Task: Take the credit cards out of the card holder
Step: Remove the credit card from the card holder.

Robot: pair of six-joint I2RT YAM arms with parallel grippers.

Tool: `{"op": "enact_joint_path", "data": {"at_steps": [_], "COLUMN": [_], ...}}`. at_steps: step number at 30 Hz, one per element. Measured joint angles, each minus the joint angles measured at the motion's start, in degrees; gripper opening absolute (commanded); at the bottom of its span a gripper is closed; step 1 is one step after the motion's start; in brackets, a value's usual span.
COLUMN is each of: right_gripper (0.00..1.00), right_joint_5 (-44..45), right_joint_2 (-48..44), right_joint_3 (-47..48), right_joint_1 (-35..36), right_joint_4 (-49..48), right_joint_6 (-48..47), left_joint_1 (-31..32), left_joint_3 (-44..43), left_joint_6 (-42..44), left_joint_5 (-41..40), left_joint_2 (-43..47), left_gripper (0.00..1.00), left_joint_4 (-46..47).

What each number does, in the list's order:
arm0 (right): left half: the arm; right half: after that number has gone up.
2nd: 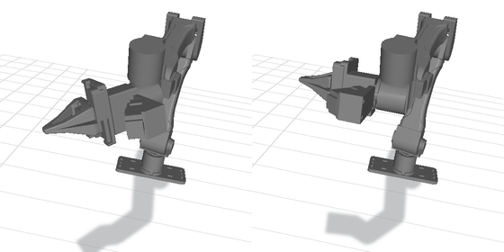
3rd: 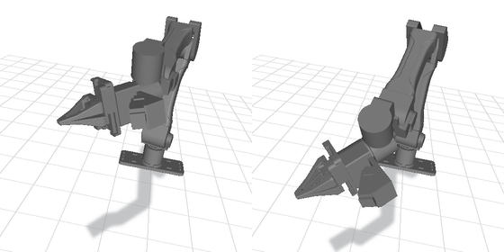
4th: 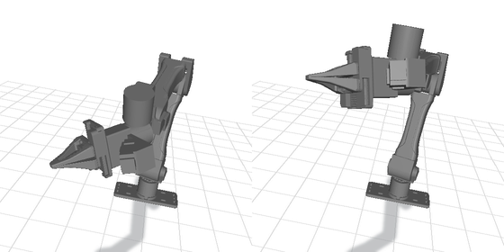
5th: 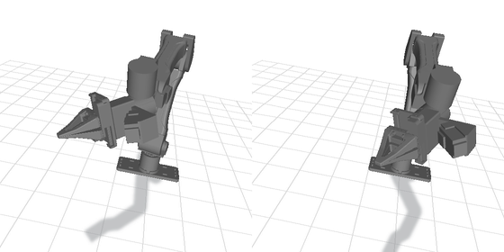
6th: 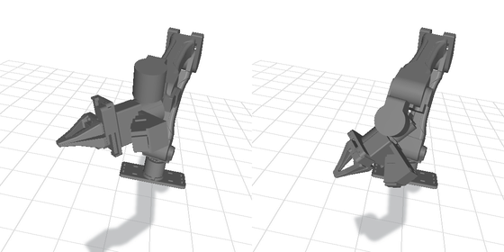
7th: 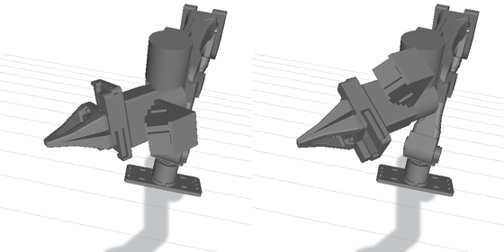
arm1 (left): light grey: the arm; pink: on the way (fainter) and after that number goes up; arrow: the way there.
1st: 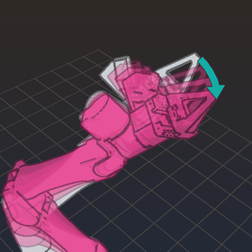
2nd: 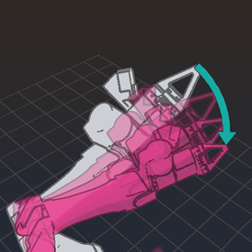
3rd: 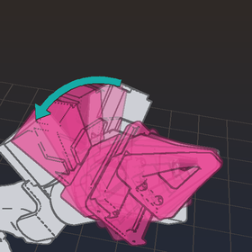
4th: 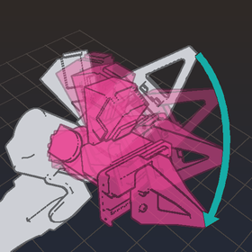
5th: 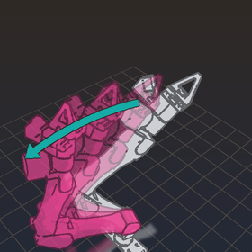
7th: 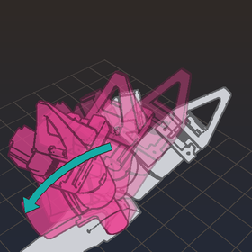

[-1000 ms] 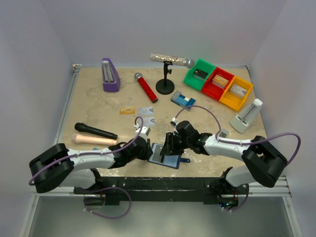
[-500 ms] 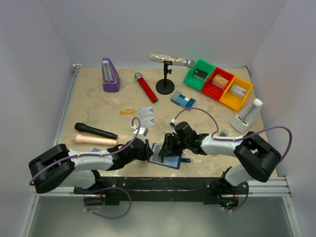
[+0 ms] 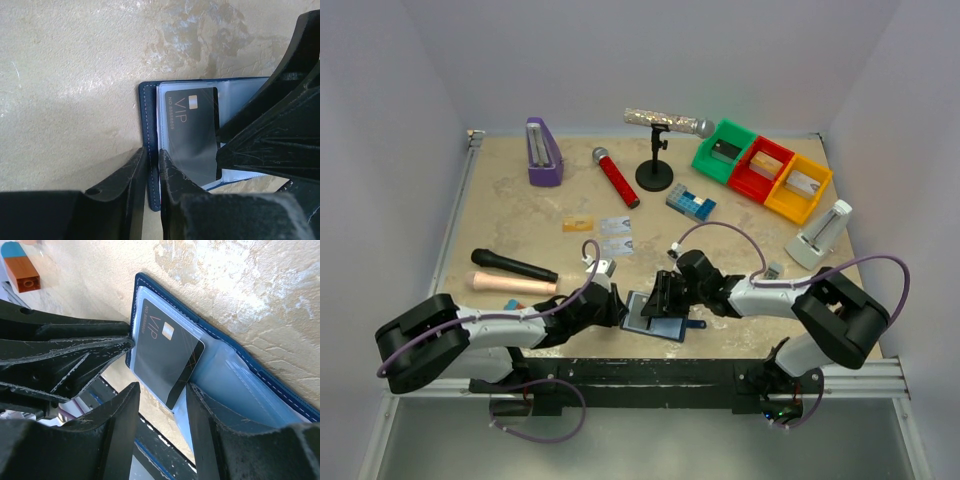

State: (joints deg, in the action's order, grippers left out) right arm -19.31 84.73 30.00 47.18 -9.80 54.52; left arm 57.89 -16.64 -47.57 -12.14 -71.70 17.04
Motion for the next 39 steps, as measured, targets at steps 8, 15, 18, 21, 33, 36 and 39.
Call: {"op": "enact_joint_path", "data": {"at_steps": [8,15,18,21,33,36,39], "right_gripper": [0.47,0.48,0.48,0.48,0.5,0.53,0.55], "right_joint_5": [-0.98,-1.36,-1.44,-1.4,0.2,0.42,1.07], "right_joint_2": [-0.09,0.02,0.09,0.04,-3.56,-3.69,-5.01], "right_joint_3": [-3.34,-6.34,-7.98,-8.46,-5.16,-4.17,-3.96], "right_joint_1": [-0.55,-1.09,-1.36,-1.44,-1.44,-1.44,-1.44], "right_joint_4": [-6.58,-12.66,-15.98,-16.83,-4.59,-2.45,-0.31], "right_joint_6": [2.75,5.55,6.93,7.1,2.51,1.86,1.38], "left_joint_1": [0.33,0.44,0.63,0.83,1.11,1.11,1.11], "left_joint_3": [1.64,2.4,2.62,2.84,1.88,1.49,0.57], "left_joint_6": [-1.22,-1.55,-1.79,-2.01,-0.63,-0.17,0.39], "left_joint_5": [-0.2,-0.31,-0.46,-0.5,-1.99,-1.18,0.48], "left_joint_2": [1.16,1.51,1.75,3.23,12.83,12.04,9.53], "left_gripper": [0.16,0.14,0.15,0.19,0.2,0.2,0.2], "left_joint_4": [1.11,1.95,1.97,0.33,-6.88,-5.38,-2.89]}}
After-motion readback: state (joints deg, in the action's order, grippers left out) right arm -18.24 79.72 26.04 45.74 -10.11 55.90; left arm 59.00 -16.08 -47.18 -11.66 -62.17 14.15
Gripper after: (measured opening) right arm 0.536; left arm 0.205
